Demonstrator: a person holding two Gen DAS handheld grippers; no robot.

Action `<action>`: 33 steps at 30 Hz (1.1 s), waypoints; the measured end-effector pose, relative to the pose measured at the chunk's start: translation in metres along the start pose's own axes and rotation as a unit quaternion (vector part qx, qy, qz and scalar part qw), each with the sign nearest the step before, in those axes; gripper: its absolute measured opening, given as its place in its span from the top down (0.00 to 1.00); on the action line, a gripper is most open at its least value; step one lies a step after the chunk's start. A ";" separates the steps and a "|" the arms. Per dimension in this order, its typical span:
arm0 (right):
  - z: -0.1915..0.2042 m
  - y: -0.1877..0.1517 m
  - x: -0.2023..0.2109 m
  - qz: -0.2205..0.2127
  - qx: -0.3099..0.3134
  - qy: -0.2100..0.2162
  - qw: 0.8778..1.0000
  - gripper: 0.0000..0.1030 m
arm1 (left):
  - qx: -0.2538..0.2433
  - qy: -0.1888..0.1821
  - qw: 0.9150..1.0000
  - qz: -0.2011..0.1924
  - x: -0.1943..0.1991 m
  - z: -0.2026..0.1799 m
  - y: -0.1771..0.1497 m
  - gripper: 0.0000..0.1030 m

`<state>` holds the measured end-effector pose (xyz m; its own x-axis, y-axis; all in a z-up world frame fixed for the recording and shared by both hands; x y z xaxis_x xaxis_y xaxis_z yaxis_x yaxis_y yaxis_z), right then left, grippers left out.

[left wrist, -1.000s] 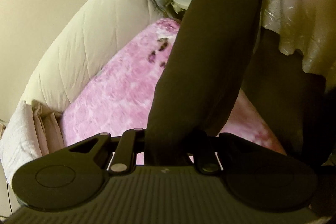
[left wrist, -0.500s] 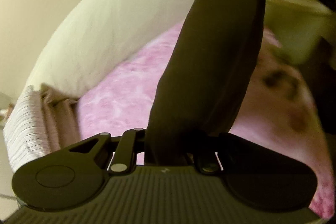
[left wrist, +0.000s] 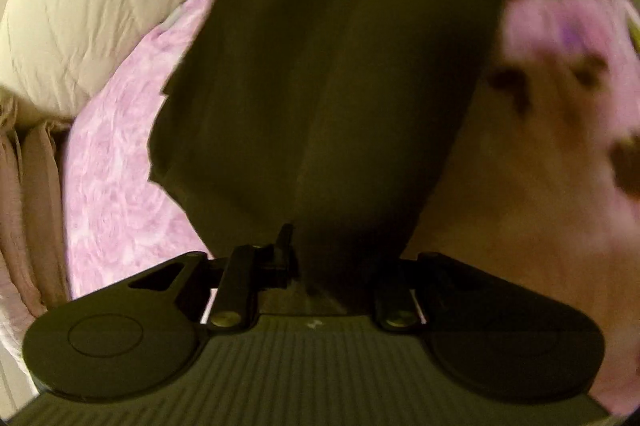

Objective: Fold clothes

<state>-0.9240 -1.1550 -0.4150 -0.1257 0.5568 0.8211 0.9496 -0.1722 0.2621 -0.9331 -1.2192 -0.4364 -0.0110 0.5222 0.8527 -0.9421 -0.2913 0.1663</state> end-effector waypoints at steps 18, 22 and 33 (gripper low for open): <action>-0.155 0.044 -0.015 -0.061 -0.320 0.106 0.940 0.67 | 0.242 -0.069 0.966 -0.053 0.028 0.111 0.002 0.75; -0.176 0.040 -0.075 -0.060 -0.361 0.132 0.921 0.68 | 0.262 -0.070 0.961 -0.048 -0.029 0.133 0.029 0.84; -0.194 -0.001 -0.081 -0.062 -0.435 0.147 0.886 0.68 | 0.310 -0.068 0.948 -0.014 -0.063 0.149 0.002 0.76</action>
Point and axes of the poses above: each gripper's, at about its wrist camera, not at the fingertips, and x roughly against the way its jaws point, z to its left, y to its top, the point moved 8 cm from there along -x, roughly the way its jaws point, and after that the axes turned 2 degrees about z, right-handed, at the moved point
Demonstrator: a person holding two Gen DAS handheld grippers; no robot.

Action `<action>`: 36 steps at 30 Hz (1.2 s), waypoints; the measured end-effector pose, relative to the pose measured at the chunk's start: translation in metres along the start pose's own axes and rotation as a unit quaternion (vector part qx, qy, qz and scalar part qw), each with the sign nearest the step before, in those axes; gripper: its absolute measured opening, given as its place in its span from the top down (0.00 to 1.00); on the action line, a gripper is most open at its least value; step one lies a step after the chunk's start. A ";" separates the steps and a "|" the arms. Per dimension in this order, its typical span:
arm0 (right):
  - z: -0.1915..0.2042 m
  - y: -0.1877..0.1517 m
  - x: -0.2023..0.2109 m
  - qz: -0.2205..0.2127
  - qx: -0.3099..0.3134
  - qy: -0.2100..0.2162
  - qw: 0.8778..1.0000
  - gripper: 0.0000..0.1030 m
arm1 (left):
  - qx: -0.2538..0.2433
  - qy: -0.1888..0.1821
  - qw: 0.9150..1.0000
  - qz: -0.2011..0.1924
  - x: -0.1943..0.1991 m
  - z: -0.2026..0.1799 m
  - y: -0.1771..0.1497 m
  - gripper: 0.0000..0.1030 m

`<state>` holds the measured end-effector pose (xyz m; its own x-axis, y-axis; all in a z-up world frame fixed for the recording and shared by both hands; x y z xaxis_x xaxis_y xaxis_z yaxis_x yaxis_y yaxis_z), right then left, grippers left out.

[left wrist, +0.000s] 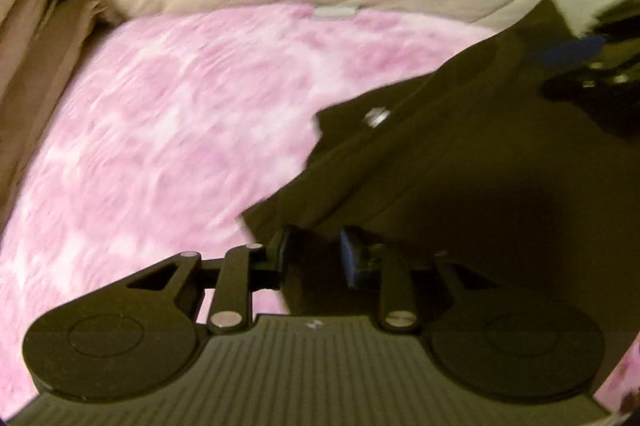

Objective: Fold clothes

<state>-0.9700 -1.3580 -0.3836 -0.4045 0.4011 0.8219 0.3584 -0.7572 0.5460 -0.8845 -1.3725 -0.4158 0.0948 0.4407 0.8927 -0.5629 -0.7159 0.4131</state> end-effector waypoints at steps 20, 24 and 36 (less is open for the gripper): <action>0.038 -0.100 0.081 0.069 -0.062 -0.011 0.996 0.63 | 0.035 -0.030 0.998 0.048 0.088 -0.057 -0.123 0.77; 0.053 -0.097 0.119 0.048 -0.069 -0.046 0.995 0.45 | 0.087 -0.021 0.995 0.044 0.134 -0.046 -0.144 0.64; 0.146 -0.122 0.251 -0.014 -0.201 -0.105 0.974 0.29 | 0.142 -0.048 0.988 -0.041 0.284 -0.056 -0.171 0.07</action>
Point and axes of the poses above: each gripper's, at about its wrist camera, not at the fingertips, and x roughly against the way its jaws point, z to its left, y to its top, the point moved 8 cm from there along -x, roughly the way its jaws point, and after that the axes turned 2 degrees about z, right-handed, at the moved point
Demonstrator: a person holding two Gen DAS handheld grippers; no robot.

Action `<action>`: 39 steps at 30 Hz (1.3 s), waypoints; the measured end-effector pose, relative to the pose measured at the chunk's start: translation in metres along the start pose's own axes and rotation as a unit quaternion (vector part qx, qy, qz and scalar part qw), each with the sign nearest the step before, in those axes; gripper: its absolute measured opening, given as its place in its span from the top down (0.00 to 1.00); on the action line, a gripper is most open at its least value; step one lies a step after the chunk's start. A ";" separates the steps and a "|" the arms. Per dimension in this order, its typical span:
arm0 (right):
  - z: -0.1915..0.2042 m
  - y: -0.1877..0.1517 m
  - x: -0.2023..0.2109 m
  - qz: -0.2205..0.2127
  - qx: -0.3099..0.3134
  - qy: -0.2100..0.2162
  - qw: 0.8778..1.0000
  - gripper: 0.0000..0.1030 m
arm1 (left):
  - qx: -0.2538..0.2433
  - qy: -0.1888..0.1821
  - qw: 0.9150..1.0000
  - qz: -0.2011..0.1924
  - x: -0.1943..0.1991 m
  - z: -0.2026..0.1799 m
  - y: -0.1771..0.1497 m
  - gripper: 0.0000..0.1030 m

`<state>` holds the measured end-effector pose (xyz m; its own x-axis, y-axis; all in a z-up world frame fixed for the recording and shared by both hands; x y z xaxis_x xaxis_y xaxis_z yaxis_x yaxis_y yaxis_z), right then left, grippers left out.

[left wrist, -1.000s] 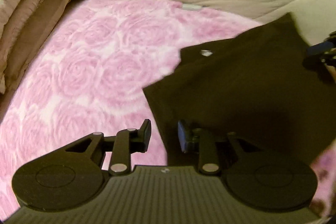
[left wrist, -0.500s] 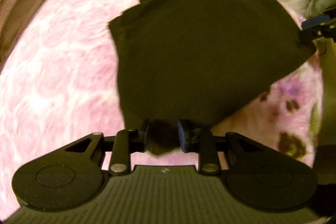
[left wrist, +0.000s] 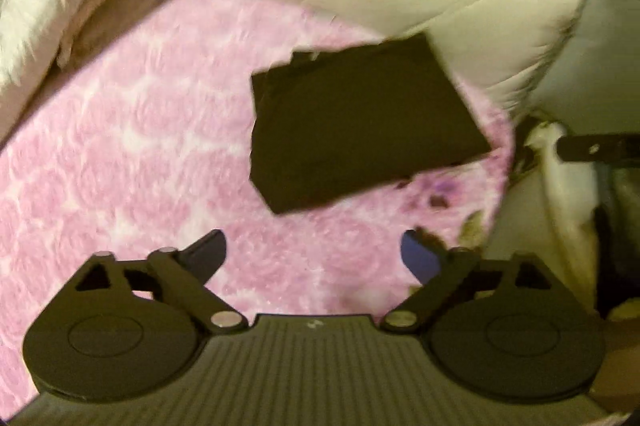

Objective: Fold clothes

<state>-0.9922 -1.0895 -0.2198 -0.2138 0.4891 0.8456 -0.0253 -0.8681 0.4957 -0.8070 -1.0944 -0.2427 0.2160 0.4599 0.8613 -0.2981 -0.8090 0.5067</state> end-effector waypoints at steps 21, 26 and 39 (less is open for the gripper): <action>0.056 -0.042 0.124 -0.057 0.027 -0.010 0.998 0.26 | 0.058 0.011 0.994 -0.095 0.137 -0.006 -0.031 0.04; 0.055 -0.032 0.114 -0.048 0.046 0.003 0.998 0.25 | 0.081 0.023 0.992 -0.096 0.136 -0.011 -0.024 0.04; 0.024 0.002 0.081 -0.036 0.111 0.016 0.993 0.25 | 0.121 0.063 0.988 -0.077 0.110 -0.036 0.002 0.04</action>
Point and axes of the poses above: each gripper's, at about its wrist camera, not at the fingertips, and x roughly against the way its jaws point, z to its left, y to its top, the point moved 8 cm from there along -x, roughly the way its jaws point, and after that the axes turned 2 degrees about z, right-handed, at the moved point
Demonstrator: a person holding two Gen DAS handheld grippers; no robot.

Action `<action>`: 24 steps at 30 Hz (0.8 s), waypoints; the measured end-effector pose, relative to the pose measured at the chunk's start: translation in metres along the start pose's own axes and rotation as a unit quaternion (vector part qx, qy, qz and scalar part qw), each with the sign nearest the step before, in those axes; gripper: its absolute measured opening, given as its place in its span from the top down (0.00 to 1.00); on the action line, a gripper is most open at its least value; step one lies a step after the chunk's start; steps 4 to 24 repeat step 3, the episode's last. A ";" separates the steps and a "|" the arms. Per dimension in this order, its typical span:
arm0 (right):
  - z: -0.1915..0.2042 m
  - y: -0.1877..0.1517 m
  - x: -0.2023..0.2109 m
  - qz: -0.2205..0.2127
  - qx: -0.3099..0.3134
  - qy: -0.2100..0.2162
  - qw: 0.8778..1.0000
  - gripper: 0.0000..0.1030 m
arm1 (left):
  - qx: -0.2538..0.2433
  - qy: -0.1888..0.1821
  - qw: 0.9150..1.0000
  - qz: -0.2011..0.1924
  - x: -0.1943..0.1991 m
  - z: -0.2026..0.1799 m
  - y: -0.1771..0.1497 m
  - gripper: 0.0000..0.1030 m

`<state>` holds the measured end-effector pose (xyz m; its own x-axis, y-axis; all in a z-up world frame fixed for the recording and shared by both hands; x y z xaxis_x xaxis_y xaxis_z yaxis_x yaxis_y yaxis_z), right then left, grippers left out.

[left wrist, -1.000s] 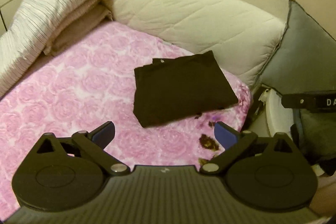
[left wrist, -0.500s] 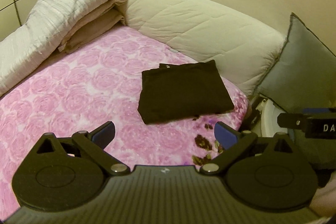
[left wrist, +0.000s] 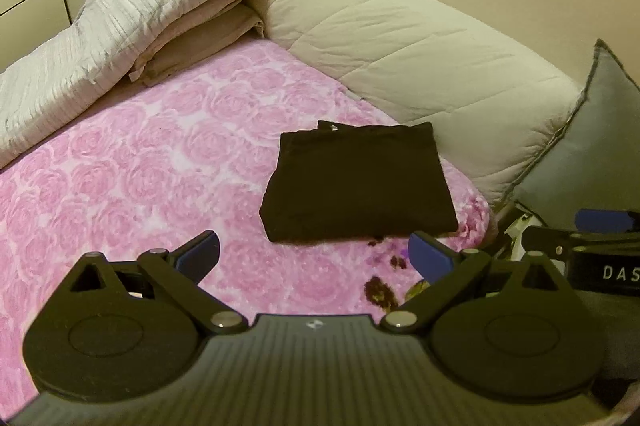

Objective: Fold clothes

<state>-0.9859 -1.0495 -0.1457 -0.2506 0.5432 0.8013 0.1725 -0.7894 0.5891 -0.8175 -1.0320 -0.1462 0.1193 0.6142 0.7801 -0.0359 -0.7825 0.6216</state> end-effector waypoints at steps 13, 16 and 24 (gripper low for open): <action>-0.008 -0.001 -0.007 0.012 0.001 0.007 1.000 0.25 | 0.005 0.007 1.000 -0.002 -0.003 -0.004 -0.001 0.04; -0.008 -0.001 -0.007 0.012 0.001 0.007 1.000 0.25 | 0.005 0.007 1.000 -0.002 -0.003 -0.004 -0.001 0.04; -0.008 -0.001 -0.007 0.012 0.001 0.007 1.000 0.25 | 0.005 0.007 1.000 -0.002 -0.003 -0.004 -0.001 0.04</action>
Point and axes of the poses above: each gripper's, at about its wrist camera, not at the fingertips, and x roughly against the way its jaws point, z to its left, y to its top, the point moved 8 cm from there along -x, roughly the way its jaws point, and after that the axes turned 2 degrees about z, right-handed, at the moved point
